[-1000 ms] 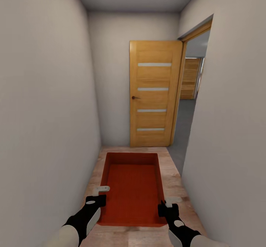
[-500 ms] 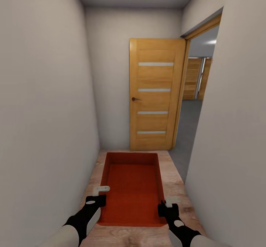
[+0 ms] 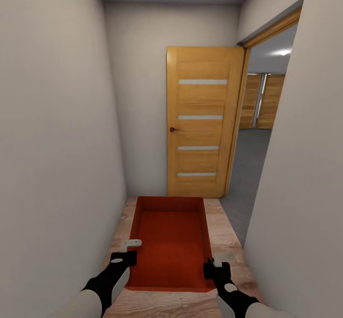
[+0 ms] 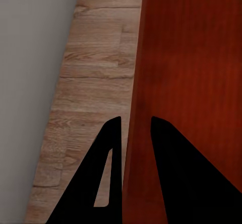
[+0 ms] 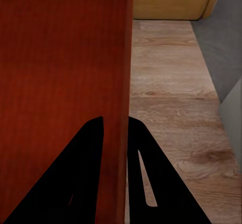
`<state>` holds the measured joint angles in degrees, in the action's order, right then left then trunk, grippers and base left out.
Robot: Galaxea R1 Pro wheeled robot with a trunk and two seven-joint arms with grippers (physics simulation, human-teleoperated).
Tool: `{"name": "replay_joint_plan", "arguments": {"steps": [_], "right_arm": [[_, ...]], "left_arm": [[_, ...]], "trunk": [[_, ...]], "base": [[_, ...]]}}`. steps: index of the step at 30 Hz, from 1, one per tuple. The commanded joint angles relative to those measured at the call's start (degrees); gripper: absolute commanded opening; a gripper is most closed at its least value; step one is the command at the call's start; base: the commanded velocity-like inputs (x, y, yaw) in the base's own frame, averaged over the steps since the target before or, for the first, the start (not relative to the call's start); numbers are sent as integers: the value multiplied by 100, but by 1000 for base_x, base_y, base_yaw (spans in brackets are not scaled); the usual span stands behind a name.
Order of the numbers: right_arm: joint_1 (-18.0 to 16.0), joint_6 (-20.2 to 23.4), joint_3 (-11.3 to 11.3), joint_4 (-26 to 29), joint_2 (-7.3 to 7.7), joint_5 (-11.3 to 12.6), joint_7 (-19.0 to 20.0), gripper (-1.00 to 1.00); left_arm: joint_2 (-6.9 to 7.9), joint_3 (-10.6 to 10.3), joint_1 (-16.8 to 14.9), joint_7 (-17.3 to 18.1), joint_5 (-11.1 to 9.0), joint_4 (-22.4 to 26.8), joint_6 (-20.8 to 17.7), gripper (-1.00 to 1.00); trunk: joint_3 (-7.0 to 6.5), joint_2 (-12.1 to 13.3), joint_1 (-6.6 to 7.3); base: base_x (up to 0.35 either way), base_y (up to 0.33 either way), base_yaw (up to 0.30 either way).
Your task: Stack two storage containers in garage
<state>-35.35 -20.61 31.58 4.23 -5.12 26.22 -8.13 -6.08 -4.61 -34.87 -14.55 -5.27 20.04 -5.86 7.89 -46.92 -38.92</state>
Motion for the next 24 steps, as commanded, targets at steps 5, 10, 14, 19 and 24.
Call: {"name": "replay_joint_plan", "arguments": {"steps": [5,10,14,19,24], "right_arm": [[-7,-49,-125,-10,2,129,-57,-100],[-7,-49,-125,-10,2,129,-57,-100],[-7,-49,-125,-10,2,129,-57,-100],[-7,-49,-125,-10,2,129,-57,-100],[-7,-49,-125,-10,2,129,-57,-100]], "left_arm": [[10,-40,-2,-127,26,13,-43,-100],[10,-40,-2,-127,26,14,-44,-100],[10,-40,-2,-127,26,13,-44,-100],[10,-40,-2,-127,26,13,-45,-100],[10,-40,-2,-127,26,17,-45,-100]], "trunk": [[8,-7,-4],[8,-7,-4],[8,-7,-4],[8,-7,-4],[8,-7,-4]], "base": [[322,0,0],[322,0,0],[322,0,0],[322,0,0],[322,0,0]]}}
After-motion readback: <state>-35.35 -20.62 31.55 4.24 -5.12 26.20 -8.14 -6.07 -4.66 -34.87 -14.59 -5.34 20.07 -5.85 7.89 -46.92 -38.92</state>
